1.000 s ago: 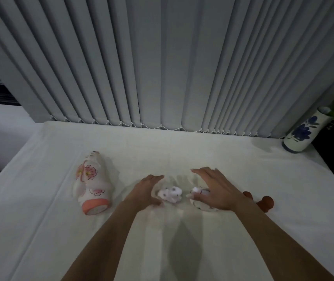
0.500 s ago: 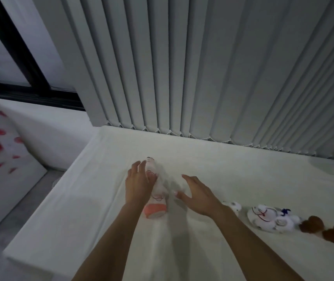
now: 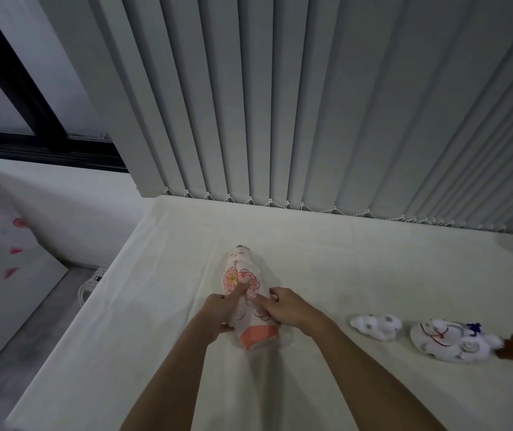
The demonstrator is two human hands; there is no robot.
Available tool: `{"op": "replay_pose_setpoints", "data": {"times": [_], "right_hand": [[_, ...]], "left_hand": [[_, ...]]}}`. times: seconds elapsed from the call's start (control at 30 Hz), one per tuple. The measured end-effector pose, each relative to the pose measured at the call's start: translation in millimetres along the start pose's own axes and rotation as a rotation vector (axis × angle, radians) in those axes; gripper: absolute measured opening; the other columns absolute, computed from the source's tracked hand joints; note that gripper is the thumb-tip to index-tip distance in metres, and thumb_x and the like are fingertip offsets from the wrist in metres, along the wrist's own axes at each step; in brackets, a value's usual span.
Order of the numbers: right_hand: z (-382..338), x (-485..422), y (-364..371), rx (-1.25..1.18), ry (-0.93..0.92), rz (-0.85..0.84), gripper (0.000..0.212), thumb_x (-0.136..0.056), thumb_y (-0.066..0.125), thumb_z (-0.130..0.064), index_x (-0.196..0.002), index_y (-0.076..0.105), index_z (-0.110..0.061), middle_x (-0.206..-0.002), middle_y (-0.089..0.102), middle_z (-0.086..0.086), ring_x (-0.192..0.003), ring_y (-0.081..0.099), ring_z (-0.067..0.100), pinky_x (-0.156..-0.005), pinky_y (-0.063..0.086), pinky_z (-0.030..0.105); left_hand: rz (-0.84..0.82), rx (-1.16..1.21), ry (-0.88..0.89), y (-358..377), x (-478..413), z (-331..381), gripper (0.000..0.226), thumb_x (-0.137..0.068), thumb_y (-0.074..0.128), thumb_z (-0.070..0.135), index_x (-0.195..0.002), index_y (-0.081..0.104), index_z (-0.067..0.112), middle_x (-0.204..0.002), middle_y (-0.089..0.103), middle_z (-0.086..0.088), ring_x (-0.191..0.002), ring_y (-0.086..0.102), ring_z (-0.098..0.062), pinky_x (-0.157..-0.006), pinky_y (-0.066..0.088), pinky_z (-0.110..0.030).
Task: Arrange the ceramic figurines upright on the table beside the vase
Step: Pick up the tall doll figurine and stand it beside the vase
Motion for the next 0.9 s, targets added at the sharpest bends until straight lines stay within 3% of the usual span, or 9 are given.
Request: {"op": "replay_pose_setpoints", "data": {"times": [0.07, 0.2, 0.33, 0.47, 0.63, 0.77, 0.9], "right_hand": [[1, -1, 2, -0.046, -0.014, -0.019, 0.064, -0.071, 0.069, -0.059, -0.116, 0.062, -0.015, -0.115, 0.068, 0.004, -0.103, 0.066, 0.019, -0.092, 0.054, 0.033], [1, 1, 2, -0.019, -0.071, -0.002, 0.062, -0.068, 0.081, -0.041, -0.121, 0.060, -0.015, -0.118, 0.067, 0.005, -0.106, 0.064, 0.022, -0.084, 0.053, 0.028], [7, 9, -11, -0.059, -0.134, 0.038, 0.064, -0.065, 0.085, -0.032, -0.120, 0.060, -0.012, -0.114, 0.070, 0.005, -0.095, 0.067, 0.019, -0.080, 0.057, 0.029], [12, 22, -38, 0.002, -0.251, 0.177, 0.067, -0.063, 0.085, -0.022, -0.123, 0.055, -0.017, -0.116, 0.069, 0.003, -0.102, 0.066, 0.018, -0.088, 0.057, 0.036], [28, 40, -59, 0.039, -0.337, 0.318, 0.076, -0.063, 0.079, -0.021, -0.130, 0.043, -0.024, -0.121, 0.064, -0.001, -0.106, 0.063, 0.017, -0.087, 0.058, 0.039], [44, 52, -65, -0.026, -0.357, 0.401, 0.069, -0.059, 0.076, -0.037, -0.118, 0.040, -0.040, -0.104, 0.060, -0.024, -0.091, 0.064, -0.002, -0.059, 0.055, 0.011], [55, 58, -67, -0.024, -0.399, 0.424, 0.078, -0.059, 0.074, -0.047, -0.125, 0.035, -0.038, -0.110, 0.058, -0.025, -0.096, 0.061, -0.005, -0.062, 0.054, 0.008]], "left_hand": [[-0.032, 0.034, -0.028, 0, -2, 1, 0.066, -0.077, 0.067, 0.052, -0.120, 0.058, 0.002, -0.116, 0.067, -0.017, -0.103, 0.064, -0.031, -0.083, 0.056, -0.039], [-0.072, 0.039, -0.020, 3, 2, 3, 0.058, -0.080, 0.067, 0.046, -0.118, 0.057, 0.003, -0.116, 0.066, -0.017, -0.096, 0.064, -0.029, -0.085, 0.055, -0.040], [-0.110, 0.044, 0.066, 15, 7, 10, 0.037, -0.082, 0.067, 0.038, -0.104, 0.057, 0.011, -0.100, 0.068, -0.009, -0.084, 0.065, -0.023, -0.067, 0.056, -0.032], [-0.123, -0.005, 0.268, 36, 15, 25, 0.018, -0.078, 0.073, 0.035, -0.083, 0.061, 0.023, -0.082, 0.071, 0.006, -0.073, 0.069, -0.011, -0.058, 0.056, -0.024], [-0.122, -0.129, 0.485, 65, 23, 32, 0.063, -0.064, 0.084, 0.034, -0.114, 0.050, 0.018, -0.100, 0.062, 0.010, -0.092, 0.063, -0.009, -0.064, 0.053, -0.017], [-0.120, -0.166, 0.634, 88, 25, 26, 0.080, -0.058, 0.089, 0.028, -0.124, 0.044, 0.016, -0.109, 0.060, 0.009, -0.104, 0.060, -0.014, -0.076, 0.053, -0.020], [-0.082, -0.167, 0.703, 101, 29, 12, 0.087, -0.048, 0.091, 0.036, -0.117, 0.039, 0.028, -0.105, 0.057, 0.019, -0.108, 0.056, -0.011, -0.078, 0.053, -0.018]]}}
Point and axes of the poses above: each hand's wrist, its own x-axis away from the middle knuckle, its own y-axis out of the palm, z = x × y, the point moved 2 cm from there along -x, towards the middle knuckle
